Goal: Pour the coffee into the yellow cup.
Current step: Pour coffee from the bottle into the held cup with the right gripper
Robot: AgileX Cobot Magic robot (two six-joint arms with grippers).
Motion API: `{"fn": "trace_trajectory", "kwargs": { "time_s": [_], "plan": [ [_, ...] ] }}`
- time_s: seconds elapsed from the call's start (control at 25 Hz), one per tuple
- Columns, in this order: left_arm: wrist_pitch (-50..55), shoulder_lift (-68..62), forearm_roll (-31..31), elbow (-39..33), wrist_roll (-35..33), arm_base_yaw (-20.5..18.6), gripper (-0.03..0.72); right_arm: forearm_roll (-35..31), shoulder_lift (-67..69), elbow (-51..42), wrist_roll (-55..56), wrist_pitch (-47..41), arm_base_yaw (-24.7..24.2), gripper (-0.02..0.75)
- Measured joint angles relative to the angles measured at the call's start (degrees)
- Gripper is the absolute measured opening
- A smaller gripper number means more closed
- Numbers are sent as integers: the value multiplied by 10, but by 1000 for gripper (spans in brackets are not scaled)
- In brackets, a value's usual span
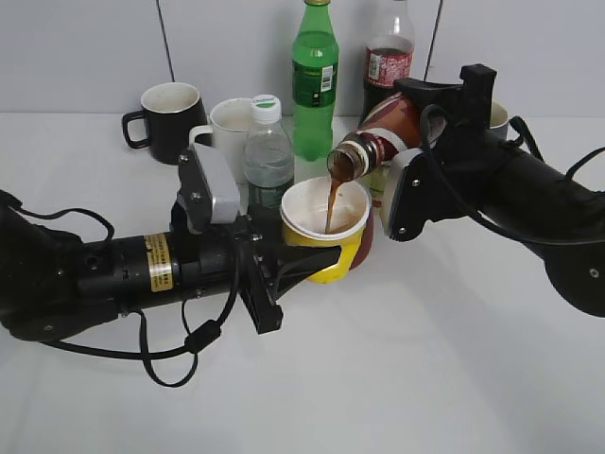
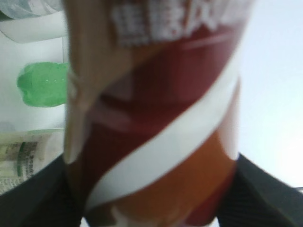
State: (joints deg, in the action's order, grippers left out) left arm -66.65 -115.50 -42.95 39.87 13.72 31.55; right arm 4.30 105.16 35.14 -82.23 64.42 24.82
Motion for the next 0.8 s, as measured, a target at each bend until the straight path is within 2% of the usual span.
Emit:
{"fn": "trace_trajectory", "kwargs": {
  "time_s": [0.8],
  "plan": [
    [0, 0, -4, 0, 0, 0, 277, -1, 0, 0, -6, 2, 0, 510]
  ]
}}
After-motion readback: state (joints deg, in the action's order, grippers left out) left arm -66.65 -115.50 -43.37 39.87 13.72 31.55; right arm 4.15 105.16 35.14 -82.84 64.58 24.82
